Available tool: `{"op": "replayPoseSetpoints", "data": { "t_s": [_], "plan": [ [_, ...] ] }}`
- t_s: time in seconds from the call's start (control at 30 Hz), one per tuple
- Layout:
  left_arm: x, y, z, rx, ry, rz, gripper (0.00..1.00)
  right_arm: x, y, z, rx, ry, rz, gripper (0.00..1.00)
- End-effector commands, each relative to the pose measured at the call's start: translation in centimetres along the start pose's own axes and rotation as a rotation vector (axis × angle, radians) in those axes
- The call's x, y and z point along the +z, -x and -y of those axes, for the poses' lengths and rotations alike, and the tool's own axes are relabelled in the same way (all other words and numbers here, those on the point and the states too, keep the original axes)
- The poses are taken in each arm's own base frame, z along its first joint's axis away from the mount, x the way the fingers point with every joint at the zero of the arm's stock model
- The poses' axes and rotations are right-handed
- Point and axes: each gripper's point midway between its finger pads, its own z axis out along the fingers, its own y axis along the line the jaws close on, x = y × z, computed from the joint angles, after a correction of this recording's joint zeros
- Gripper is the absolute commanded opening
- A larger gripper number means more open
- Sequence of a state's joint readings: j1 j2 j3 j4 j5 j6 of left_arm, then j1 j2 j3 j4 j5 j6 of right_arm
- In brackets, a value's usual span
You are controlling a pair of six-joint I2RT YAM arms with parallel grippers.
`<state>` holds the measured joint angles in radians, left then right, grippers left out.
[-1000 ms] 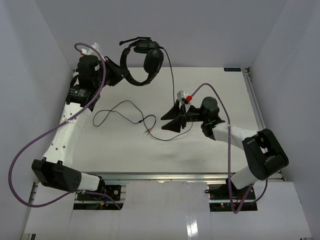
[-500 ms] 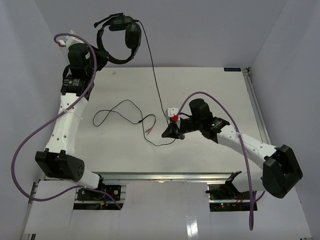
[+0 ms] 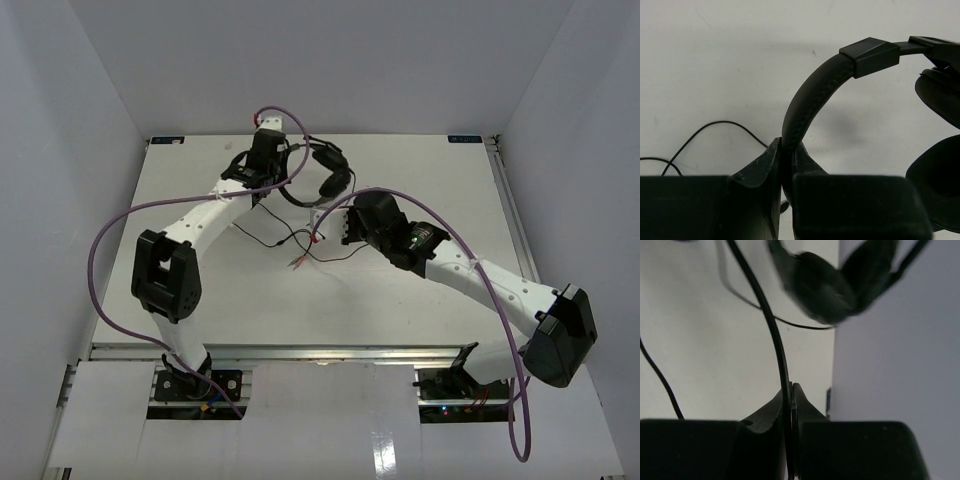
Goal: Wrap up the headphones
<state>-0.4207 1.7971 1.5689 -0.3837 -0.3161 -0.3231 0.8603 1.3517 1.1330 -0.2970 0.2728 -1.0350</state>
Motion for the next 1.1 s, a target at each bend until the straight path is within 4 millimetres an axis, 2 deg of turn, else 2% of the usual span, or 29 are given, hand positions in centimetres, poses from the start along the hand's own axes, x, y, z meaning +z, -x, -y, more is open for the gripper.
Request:
{"op": "replayPoseSetpoints", "data": {
  "t_s": [0.0,0.1,0.2,0.3,0.4,0.53,0.63,0.8,0.93,1.0,1.07],
  "plan": [
    [-2.3,1.9,0.6,0.160,-0.066,0.092,0.00,-4.2,-2.5,10.5,-0.089,-0.346,-0.215,0.08],
    [-3.6,0.7,1.9,0.204,-0.189,0.098,0.00,-5.4,-2.7,14.1,-0.036,-0.440,-0.164,0.08],
    [-5.2,-1.4,3.1,0.251,-0.297,0.070,0.00,-6.3,-2.6,16.2,-0.020,-0.504,-0.087,0.08],
    [-7.3,-2.3,4.4,0.300,-0.386,0.079,0.00,-5.6,-1.3,16.2,0.001,-0.471,0.029,0.08],
    [-9.1,-2.8,5.6,0.330,-0.462,0.089,0.00,-4.4,-0.5,15.4,0.020,-0.423,0.098,0.08],
    [-11.2,-1.4,5.0,0.378,-0.453,0.154,0.00,-2.7,-0.2,14.8,0.036,-0.384,0.127,0.08],
    [-12.8,-1.0,5.0,0.421,-0.474,0.190,0.00,-2.2,-0.2,16.0,0.096,-0.392,0.163,0.08],
    [-14.6,-2.6,5.4,0.458,-0.546,0.191,0.00,-2.3,0.4,18.5,0.145,-0.423,0.199,0.08],
    [-15.9,-3.7,5.9,0.488,-0.594,0.187,0.00,-1.4,0.3,19.5,0.192,-0.422,0.214,0.08],
    [-16.5,-3.6,6.0,0.485,-0.603,0.191,0.00,-1.0,0.2,19.7,0.223,-0.412,0.226,0.08],
    [-17.2,-3.0,5.9,0.471,-0.601,0.211,0.00,-0.1,-0.4,19.0,0.258,-0.366,0.244,0.08]
  ]
}}
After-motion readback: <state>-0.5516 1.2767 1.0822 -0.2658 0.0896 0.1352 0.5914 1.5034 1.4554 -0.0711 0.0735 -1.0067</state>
